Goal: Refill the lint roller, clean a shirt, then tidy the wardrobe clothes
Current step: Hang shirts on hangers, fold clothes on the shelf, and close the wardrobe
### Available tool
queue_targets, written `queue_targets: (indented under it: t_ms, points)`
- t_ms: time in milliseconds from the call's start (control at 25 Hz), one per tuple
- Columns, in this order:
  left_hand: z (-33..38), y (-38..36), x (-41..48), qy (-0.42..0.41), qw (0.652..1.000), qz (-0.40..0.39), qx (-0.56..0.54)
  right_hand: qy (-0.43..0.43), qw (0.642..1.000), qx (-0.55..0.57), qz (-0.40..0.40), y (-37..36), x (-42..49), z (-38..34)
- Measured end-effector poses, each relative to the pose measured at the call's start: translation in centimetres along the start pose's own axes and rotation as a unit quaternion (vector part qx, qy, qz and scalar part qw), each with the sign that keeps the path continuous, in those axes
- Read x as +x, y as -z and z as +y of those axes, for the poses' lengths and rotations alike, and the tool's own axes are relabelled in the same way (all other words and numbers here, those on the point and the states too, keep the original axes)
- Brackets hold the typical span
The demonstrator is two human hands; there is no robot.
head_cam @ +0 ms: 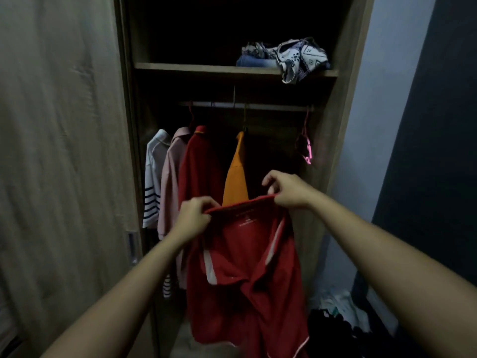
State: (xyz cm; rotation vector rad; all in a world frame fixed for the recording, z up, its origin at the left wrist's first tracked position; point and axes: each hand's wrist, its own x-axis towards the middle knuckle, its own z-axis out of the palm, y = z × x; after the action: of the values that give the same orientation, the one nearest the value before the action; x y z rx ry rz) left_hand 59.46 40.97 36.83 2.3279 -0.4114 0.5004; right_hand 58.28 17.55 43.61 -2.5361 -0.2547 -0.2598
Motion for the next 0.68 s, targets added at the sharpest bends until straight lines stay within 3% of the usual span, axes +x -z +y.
queue_targets:
  t_ms: [80, 160, 280, 360, 400, 480, 560, 680]
  points:
    - [-0.2, 0.9, 0.8, 0.006, 0.999, -0.025, 0.039, 0.007, 0.995, -0.088, -0.055, 1.4, -2.2, 2.4]
    - [-0.4, 0.5, 0.9, 0.023, 0.990, -0.106, 0.085, 0.016, 0.992, -0.052, -0.116, 1.7, -4.1, 4.4]
    - [0.2, 0.4, 1.4, 0.043, 0.991, -0.123, 0.031, 0.028, 0.996, 0.030, -0.073, 1.7, -5.6, 6.3]
    - [1.2, 0.8, 2.2, 0.045, 0.994, -0.102, 0.000, 0.046, 0.997, -0.050, 0.028, 1.6, -6.0, 7.7]
    - [1.6, 0.8, 2.5, 0.045, 0.993, -0.108, 0.007, 0.059, 0.989, -0.135, 0.035, 1.2, -6.3, 8.2]
    - [1.9, 0.2, 2.8, 0.056, 0.991, -0.123, 0.025, 0.069, 0.965, -0.249, -0.051, 0.1, -6.8, 9.0]
    - [1.6, -0.9, 3.2, 0.084, 0.990, -0.108, 0.045, 0.044, 0.969, -0.215, -0.111, -0.3, -6.8, 9.3]
    - [1.6, -1.9, 5.0, 0.133, 0.989, -0.054, 0.026, -0.001, 0.989, -0.115, -0.096, 0.4, -4.8, 8.9]
